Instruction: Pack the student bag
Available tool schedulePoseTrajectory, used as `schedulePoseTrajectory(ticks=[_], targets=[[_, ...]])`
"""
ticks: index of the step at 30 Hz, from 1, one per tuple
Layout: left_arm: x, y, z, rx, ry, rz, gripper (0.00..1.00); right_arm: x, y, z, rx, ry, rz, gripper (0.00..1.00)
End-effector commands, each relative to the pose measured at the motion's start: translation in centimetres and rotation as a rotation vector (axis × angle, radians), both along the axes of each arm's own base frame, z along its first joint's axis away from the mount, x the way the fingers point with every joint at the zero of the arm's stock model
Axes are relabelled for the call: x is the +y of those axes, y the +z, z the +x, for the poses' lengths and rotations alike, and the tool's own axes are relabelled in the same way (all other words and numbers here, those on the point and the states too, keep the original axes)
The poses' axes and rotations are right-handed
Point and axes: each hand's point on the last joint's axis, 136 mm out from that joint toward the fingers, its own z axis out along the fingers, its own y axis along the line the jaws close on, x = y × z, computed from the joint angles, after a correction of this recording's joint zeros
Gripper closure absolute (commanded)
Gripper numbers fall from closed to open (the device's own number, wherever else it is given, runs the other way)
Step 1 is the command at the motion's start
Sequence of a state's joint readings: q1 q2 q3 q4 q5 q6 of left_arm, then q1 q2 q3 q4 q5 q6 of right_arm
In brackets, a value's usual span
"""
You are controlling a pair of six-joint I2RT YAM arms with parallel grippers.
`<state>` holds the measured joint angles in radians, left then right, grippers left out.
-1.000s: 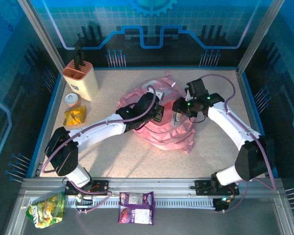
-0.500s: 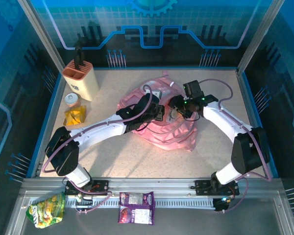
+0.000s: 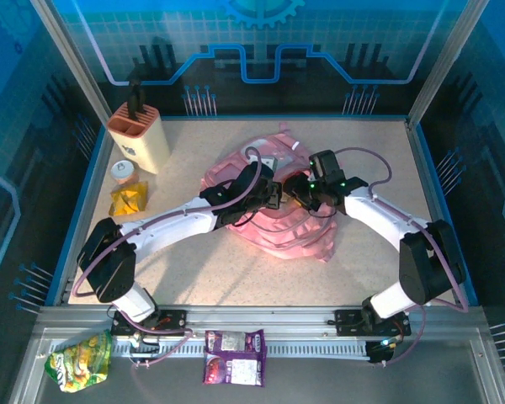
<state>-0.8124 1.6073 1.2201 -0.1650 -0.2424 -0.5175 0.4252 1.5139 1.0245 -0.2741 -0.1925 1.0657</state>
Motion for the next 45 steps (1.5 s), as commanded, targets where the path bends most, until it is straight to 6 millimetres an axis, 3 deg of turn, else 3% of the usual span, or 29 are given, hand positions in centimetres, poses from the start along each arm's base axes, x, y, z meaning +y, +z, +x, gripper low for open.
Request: schedulePoseTrajectory(ticks=[1,8,13,16,20,24,28,32,41,45], targets=[[-0.4,2.3,0.0,-0.034,0.015,-0.08,1.0,2.5,2.4,-0.9,-0.041,0.084,0.105,0.54],[-0.2,2.1,-0.2,-0.025,0.019,-0.074,1.0,2.3,3.1,-2.0,-0.07,0.104,0.162,0.54],[-0.1,1.4,-0.8,0.017,0.008,-0.063,0.99,0.0,4.2,-2.8,-0.14,0.112,0.088,0.52],[0.7,1.2,-1.4,0.052,0.019,-0.048,0.7,-2.2,4.7,-3.9,-0.163,0.12,-0.022,0.45],[2.5,2.5,-2.8,0.054,0.017,-0.076,0.43,-4.3,4.6,-5.5,-0.198,0.129,-0.103,0.37],[4.3,2.4,-4.4,0.057,0.031,-0.141,0.34,-4.9,4.4,-6.5,-0.212,0.167,-0.147,0.32],[7.0,-0.1,-4.4,0.145,0.128,-0.225,0.29,-5.3,4.0,-7.5,-0.201,0.193,-0.224,0.27],[8.6,-2.6,-3.6,0.243,0.225,-0.318,0.26,-4.1,3.4,-8.6,-0.203,0.262,-0.259,0.23],[7.6,-5.1,-1.3,0.31,0.282,-0.366,0.27,-2.4,2.7,-9.9,-0.207,0.335,-0.307,0.22],[6.5,-4.8,-0.4,0.309,0.267,-0.426,0.34,-2.2,2.9,-10.4,-0.22,0.349,-0.328,0.23]])
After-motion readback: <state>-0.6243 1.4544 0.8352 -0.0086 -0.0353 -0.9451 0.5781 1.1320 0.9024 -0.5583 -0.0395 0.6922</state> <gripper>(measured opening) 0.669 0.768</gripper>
